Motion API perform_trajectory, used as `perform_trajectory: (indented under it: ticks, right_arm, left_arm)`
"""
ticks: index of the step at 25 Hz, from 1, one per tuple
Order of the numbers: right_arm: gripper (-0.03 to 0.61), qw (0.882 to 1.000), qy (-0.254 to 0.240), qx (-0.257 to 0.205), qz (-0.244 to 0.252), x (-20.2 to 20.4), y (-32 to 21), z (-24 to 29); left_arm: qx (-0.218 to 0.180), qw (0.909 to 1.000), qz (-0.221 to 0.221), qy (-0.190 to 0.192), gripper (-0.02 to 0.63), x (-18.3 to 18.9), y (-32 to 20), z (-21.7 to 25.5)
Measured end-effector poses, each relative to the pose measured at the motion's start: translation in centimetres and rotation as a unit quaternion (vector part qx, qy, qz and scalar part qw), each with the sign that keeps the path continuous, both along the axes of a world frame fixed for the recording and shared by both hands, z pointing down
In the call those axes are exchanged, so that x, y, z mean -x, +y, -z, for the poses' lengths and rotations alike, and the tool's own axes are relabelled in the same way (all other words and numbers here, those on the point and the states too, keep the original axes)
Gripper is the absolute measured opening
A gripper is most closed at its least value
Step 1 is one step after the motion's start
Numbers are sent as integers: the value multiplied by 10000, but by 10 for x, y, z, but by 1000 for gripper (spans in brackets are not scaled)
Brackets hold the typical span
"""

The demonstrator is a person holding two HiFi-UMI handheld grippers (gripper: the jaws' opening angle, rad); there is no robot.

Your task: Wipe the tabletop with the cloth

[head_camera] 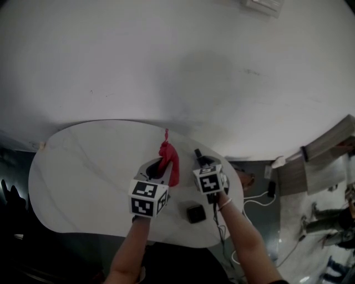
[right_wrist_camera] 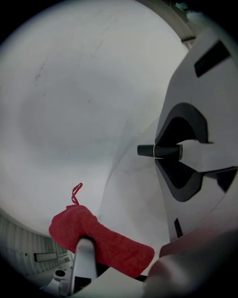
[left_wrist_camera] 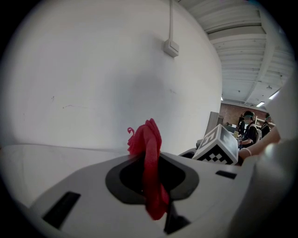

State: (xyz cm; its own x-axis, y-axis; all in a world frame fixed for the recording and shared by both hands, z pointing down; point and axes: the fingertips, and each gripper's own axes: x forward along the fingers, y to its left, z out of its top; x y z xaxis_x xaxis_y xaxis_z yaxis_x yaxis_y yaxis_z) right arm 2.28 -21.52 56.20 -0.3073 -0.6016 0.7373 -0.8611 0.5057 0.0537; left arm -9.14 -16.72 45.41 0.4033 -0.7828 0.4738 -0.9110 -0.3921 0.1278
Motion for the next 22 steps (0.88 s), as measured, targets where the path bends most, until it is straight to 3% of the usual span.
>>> perform_trajectory:
  ticks: [14,22]
  right_arm:
    - [92,9995,270,151,56,-2,1,-17]
    - [103,9999,47,156,-1,-2,3,-18]
  left_arm:
    - [151,9998,83,43,58,4,-2,-13]
    - [143,9998,103,54,58,7,-2,-13]
